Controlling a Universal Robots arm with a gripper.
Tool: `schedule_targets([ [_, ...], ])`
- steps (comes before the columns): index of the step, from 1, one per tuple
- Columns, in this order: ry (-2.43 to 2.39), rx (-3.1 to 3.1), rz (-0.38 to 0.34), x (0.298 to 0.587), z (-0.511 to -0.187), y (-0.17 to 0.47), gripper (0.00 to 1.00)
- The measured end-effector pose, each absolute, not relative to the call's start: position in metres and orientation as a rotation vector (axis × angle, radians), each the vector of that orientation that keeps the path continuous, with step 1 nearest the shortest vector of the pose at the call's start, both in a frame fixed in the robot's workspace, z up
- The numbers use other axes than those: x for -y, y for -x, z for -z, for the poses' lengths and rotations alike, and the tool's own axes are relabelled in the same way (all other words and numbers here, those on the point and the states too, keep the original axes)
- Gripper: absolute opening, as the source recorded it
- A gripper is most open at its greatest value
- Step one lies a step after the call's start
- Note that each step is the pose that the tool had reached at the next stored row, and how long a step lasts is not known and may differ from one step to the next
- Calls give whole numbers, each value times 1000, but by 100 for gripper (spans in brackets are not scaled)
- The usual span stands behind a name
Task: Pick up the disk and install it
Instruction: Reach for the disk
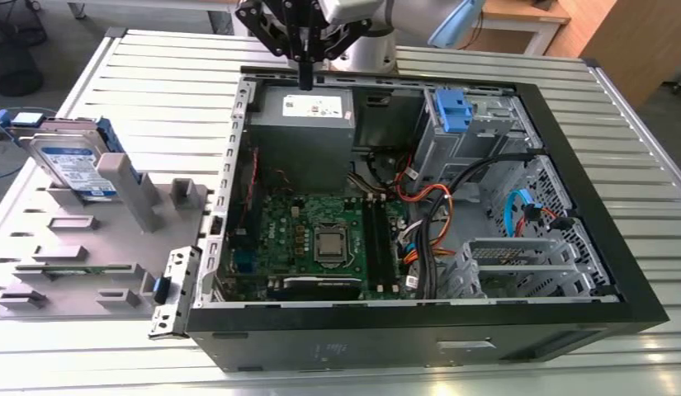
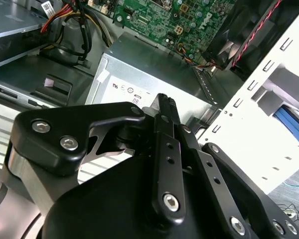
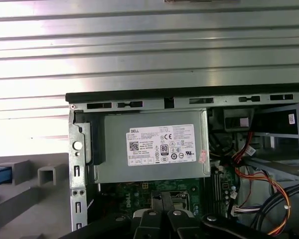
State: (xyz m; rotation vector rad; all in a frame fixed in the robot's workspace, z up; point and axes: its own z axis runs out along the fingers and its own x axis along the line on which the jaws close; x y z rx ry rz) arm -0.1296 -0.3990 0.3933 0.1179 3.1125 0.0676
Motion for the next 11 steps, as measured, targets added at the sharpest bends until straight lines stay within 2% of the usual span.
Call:
schedule_targets([
  [11,-118,-3112,-68,399,-393,135,11],
])
